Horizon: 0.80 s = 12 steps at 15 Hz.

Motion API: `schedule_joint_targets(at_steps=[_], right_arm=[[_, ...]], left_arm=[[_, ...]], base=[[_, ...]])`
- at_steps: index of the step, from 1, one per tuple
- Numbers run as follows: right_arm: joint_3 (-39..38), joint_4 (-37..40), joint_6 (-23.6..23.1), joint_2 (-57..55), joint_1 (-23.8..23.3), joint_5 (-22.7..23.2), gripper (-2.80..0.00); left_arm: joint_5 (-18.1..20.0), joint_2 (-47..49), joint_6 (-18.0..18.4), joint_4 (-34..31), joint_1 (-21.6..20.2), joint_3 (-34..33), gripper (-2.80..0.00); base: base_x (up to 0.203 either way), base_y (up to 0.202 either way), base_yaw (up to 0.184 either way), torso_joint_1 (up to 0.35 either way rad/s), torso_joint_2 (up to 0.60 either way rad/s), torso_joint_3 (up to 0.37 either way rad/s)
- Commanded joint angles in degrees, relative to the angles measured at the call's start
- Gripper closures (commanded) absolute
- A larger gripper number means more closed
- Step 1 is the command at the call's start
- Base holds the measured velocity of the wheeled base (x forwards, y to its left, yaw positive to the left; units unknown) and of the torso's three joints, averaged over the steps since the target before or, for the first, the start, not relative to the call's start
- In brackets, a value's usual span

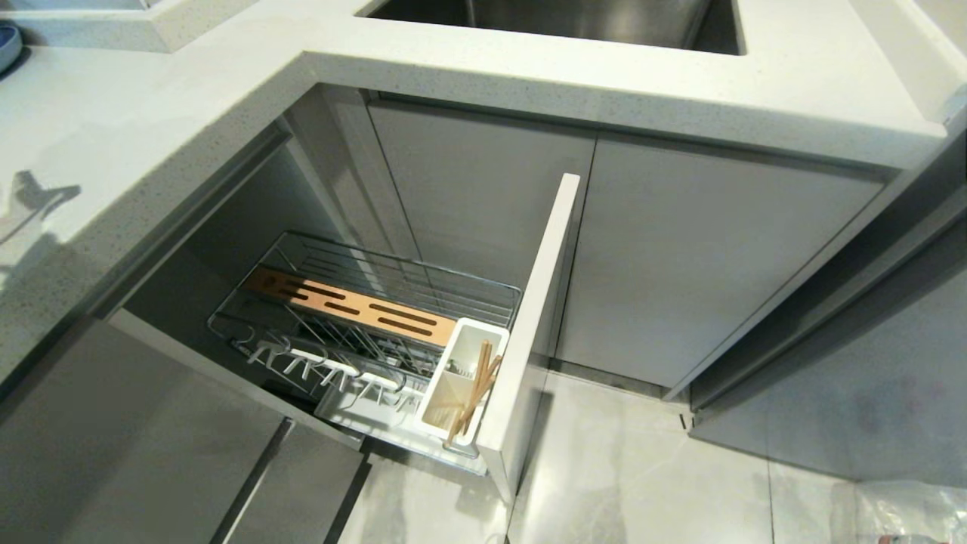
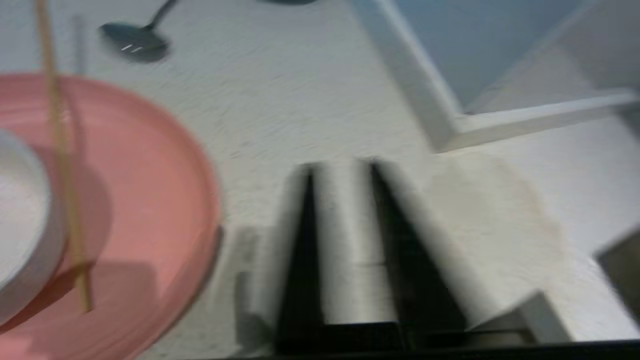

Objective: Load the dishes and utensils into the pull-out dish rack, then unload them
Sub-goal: Take the chopsticks out of the cupboard

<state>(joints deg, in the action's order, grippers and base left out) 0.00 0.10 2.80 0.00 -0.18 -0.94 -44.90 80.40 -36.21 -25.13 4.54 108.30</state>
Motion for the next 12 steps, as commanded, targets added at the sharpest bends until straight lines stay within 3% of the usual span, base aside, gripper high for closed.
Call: schedule_joint_targets(at_steps=[1,5,8,12], right_arm=[[-0.09,-0.01,0.01,0.0,0.01,-0.03,0.0],[-0.09,-0.01,0.01,0.0,0.01,-0.03,0.0],[-0.09,-0.01,0.01,0.0,0.01,-0.03,0.0],[-0.09,-0.01,0.01,0.0,0.01,-0.03,0.0]], left_arm=[[-0.18,-2.0,2.54,2.47,3.79,0.16,0.0],[1.02,-5.7,4.63,3.86,15.06,-0.51,0.0],[7.52,-9.69,4.29,3.68,23.84,-8.44,0.0],[15.62,-8.09,4.1,1.11,26.36,-13.95,0.0]], base=[[0.0,0.0,0.0,0.0,0.0,0.0],[0.0,0.0,0.0,0.0,0.0,0.0],[0.0,0.0,0.0,0.0,0.0,0.0],[0.0,0.0,0.0,0.0,0.0,0.0]])
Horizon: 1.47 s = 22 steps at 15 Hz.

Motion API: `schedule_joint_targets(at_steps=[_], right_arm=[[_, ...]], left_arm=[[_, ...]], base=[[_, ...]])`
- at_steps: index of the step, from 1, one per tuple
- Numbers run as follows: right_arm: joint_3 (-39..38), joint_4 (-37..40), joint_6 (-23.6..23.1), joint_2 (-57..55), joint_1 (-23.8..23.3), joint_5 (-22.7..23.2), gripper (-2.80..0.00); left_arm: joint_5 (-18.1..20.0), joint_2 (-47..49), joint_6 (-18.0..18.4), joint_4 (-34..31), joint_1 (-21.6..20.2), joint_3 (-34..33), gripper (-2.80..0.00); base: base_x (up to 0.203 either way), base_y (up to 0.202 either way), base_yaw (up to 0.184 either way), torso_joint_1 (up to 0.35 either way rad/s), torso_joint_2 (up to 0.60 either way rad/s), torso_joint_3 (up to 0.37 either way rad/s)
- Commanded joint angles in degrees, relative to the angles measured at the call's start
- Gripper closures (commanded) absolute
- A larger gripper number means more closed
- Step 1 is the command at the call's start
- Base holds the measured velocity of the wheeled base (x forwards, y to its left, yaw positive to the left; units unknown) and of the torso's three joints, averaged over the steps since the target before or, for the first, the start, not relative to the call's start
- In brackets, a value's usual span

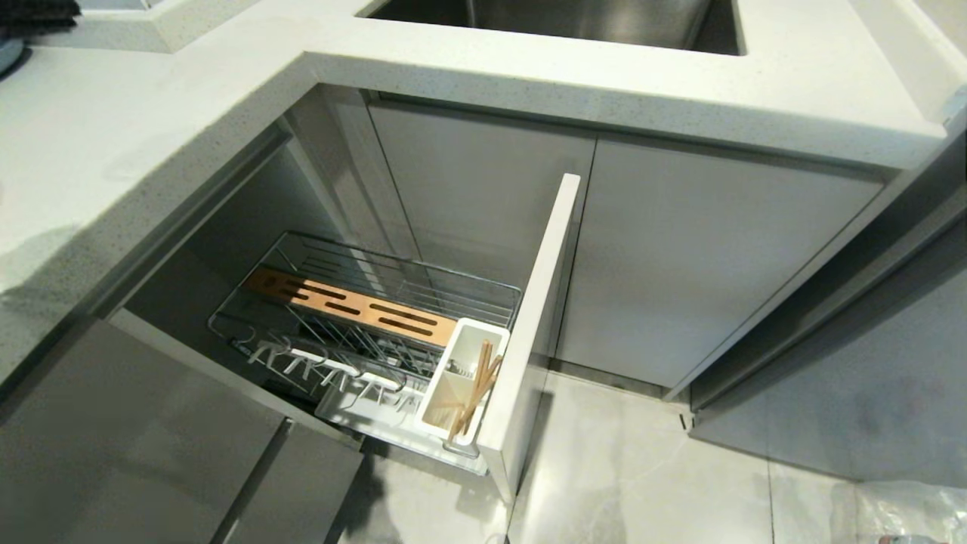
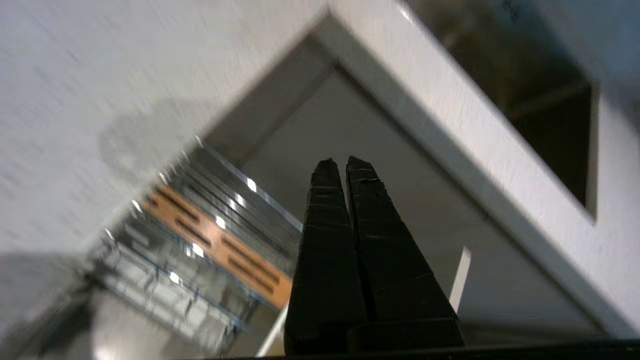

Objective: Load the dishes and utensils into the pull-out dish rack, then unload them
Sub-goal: Take the chopsticks out of the cupboard

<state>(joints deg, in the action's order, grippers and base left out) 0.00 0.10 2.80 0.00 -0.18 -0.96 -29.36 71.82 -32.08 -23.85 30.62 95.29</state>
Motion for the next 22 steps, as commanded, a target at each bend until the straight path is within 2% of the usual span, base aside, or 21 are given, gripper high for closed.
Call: schedule_joint_targets(at_steps=[1,4,7,9,11,12,16,19,22], right_arm=[[-0.09,-0.01,0.01,0.0,0.01,0.0,0.0],[-0.09,-0.01,0.01,0.0,0.01,0.0,0.0],[-0.09,-0.01,0.01,0.0,0.01,0.0,0.0],[-0.09,-0.01,0.01,0.0,0.01,0.0,0.0],[-0.09,-0.01,0.01,0.0,0.01,0.0,0.0],[-0.09,-0.01,0.01,0.0,0.01,0.0,0.0],[-0.09,-0.01,0.01,0.0,0.01,0.0,0.0],[-0.09,-0.01,0.01,0.0,0.01,0.0,0.0],[-0.09,-0.01,0.01,0.0,0.01,0.0,0.0]], left_arm=[[1.72,1.41,-0.91,-2.56,1.56,-1.43,0.0],[8.45,4.98,-5.19,-13.38,4.4,-0.81,0.0],[16.71,12.05,-8.18,-29.49,4.96,3.24,0.0],[21.65,16.07,-9.7,-36.15,4.94,5.73,0.0],[25.23,20.35,-11.29,-38.98,4.52,5.82,0.0],[28.18,22.35,-12.15,-39.53,3.93,5.8,0.0],[37.68,29.86,-12.73,-39.72,-0.05,5.01,0.0],[41.95,34.02,-12.74,-39.64,-2.29,4.51,0.0],[43.82,37.62,-12.74,-39.21,-2.49,3.69,0.0]], base=[[0.0,0.0,0.0,0.0,0.0,0.0],[0.0,0.0,0.0,0.0,0.0,0.0],[0.0,0.0,0.0,0.0,0.0,0.0],[0.0,0.0,0.0,0.0,0.0,0.0],[0.0,0.0,0.0,0.0,0.0,0.0],[0.0,0.0,0.0,0.0,0.0,0.0],[0.0,0.0,0.0,0.0,0.0,0.0],[0.0,0.0,0.0,0.0,0.0,0.0],[0.0,0.0,0.0,0.0,0.0,0.0]])
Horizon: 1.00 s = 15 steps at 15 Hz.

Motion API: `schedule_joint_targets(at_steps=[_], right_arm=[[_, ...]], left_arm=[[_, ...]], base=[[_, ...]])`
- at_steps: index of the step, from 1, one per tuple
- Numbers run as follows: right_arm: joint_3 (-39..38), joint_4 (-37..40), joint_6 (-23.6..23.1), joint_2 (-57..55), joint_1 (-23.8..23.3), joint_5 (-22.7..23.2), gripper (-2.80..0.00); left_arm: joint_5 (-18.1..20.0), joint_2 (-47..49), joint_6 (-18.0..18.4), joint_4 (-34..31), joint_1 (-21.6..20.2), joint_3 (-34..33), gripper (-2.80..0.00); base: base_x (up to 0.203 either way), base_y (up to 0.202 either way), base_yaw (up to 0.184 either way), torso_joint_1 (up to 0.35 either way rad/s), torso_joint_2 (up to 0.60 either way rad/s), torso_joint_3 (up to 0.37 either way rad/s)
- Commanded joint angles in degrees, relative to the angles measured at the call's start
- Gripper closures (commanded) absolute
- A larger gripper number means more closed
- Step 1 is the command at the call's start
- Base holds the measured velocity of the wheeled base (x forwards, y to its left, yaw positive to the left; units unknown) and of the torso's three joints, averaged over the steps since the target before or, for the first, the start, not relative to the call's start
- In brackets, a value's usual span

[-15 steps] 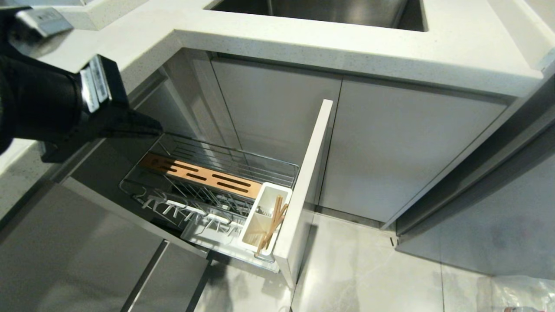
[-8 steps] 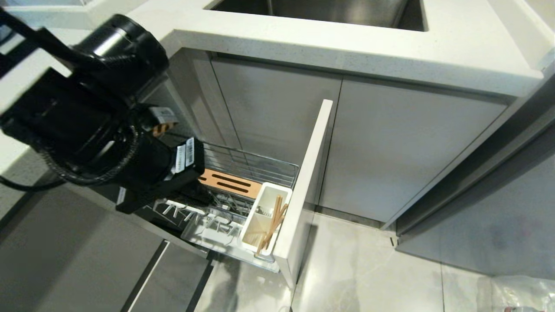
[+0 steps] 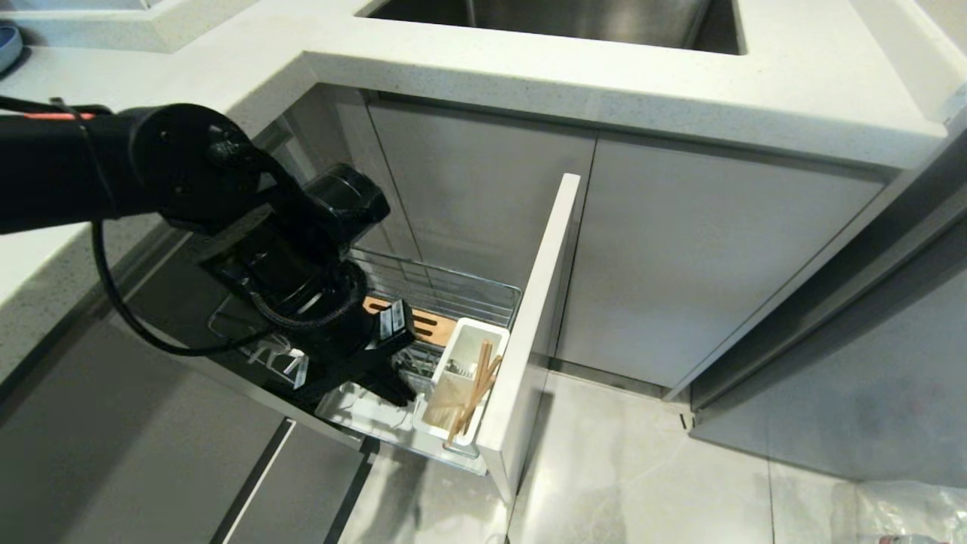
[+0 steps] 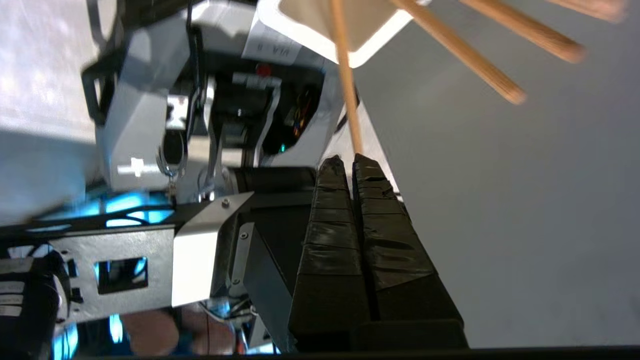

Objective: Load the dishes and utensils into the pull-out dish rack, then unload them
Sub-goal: Take the chopsticks out of the cupboard

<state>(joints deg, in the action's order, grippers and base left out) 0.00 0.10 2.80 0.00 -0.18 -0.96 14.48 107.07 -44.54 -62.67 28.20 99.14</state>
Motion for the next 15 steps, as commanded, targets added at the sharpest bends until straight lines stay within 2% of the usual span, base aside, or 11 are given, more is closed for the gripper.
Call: schedule_joint_targets(at_steps=[1,3,11,12,15], right_arm=[[-0.09,-0.01,0.02,0.0,0.01,0.0,0.0],[-0.09,-0.01,0.02,0.0,0.01,0.0,0.0],[-0.09,-0.01,0.02,0.0,0.01,0.0,0.0],[-0.09,-0.01,0.02,0.0,0.01,0.0,0.0],[-0.09,-0.01,0.02,0.0,0.01,0.0,0.0]], left_arm=[[0.95,3.07,-0.28,-0.32,-0.07,-0.41,0.0],[2.9,4.18,-0.22,-0.17,0.17,-1.05,0.0],[3.97,5.87,-0.37,1.23,1.42,-2.46,0.0],[3.97,5.87,-0.37,1.68,1.42,-2.64,-2.8],[3.97,6.03,-0.37,1.85,1.42,-2.64,-2.8]], base=[[0.0,0.0,0.0,0.0,0.0,0.0],[0.0,0.0,0.0,0.0,0.0,0.0],[0.0,0.0,0.0,0.0,0.0,0.0],[0.0,0.0,0.0,0.0,0.0,0.0],[0.0,0.0,0.0,0.0,0.0,0.0]])
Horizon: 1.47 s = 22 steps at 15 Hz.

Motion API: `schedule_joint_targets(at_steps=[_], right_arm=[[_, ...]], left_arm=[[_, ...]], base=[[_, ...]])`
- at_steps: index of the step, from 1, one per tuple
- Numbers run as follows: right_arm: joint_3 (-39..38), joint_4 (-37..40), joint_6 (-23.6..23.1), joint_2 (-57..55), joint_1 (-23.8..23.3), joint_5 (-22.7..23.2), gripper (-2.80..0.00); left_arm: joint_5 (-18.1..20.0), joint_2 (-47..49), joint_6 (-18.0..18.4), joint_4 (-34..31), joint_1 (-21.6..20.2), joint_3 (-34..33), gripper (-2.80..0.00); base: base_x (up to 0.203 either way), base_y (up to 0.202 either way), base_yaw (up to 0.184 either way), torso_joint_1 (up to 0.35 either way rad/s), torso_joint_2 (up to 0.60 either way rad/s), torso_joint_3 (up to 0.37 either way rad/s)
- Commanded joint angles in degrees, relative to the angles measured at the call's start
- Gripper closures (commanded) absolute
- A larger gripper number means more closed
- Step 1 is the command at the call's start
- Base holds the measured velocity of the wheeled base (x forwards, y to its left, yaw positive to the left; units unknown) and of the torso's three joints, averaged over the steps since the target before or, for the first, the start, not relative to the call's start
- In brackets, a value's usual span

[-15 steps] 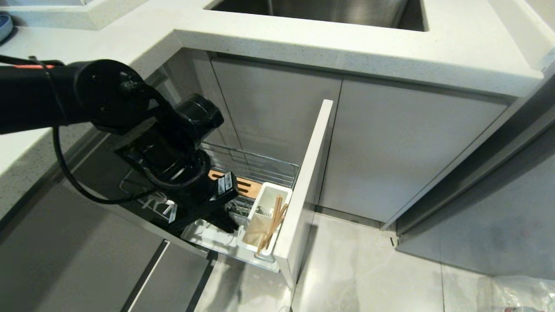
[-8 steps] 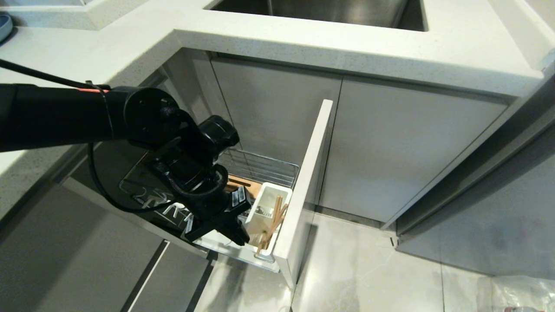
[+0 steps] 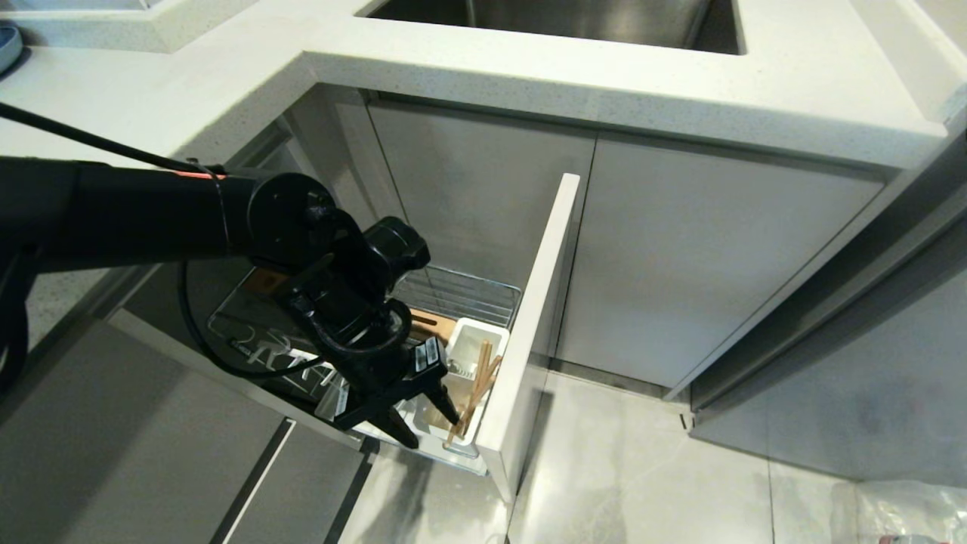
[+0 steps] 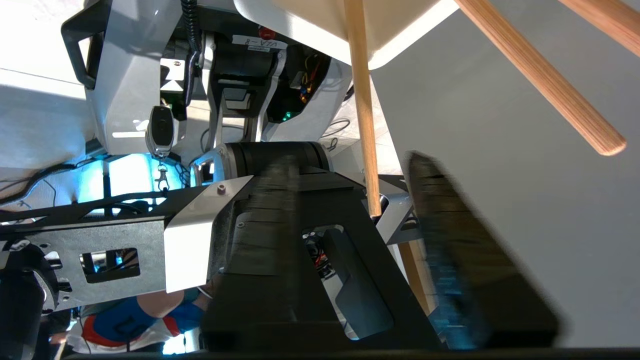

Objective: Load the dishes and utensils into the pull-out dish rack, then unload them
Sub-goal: Take the chopsticks out of the cupboard

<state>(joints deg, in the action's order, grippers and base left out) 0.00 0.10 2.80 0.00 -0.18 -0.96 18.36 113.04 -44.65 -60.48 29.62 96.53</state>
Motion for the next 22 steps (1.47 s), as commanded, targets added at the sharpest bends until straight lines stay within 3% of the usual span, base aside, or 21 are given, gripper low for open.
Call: schedule_joint_targets(at_steps=[1,6,10,22], right_arm=[[-0.09,-0.01,0.01,0.0,0.01,0.0,0.0],[-0.09,-0.01,0.01,0.0,0.01,0.0,0.0],[-0.09,-0.01,0.01,0.0,0.01,0.0,0.0],[-0.09,-0.01,0.01,0.0,0.01,0.0,0.0]], left_arm=[[0.1,0.41,-0.26,-0.34,0.0,-0.07,-2.8],[0.31,3.31,-0.35,-0.34,0.08,-0.16,-2.8],[4.27,5.02,-0.28,-0.52,0.35,-0.46,-2.8],[4.32,9.92,-0.35,1.85,0.44,-1.43,-2.8]], base=[[0.0,0.0,0.0,0.0,0.0,0.0],[0.0,0.0,0.0,0.0,0.0,0.0],[0.0,0.0,0.0,0.0,0.0,0.0],[0.0,0.0,0.0,0.0,0.0,0.0]])
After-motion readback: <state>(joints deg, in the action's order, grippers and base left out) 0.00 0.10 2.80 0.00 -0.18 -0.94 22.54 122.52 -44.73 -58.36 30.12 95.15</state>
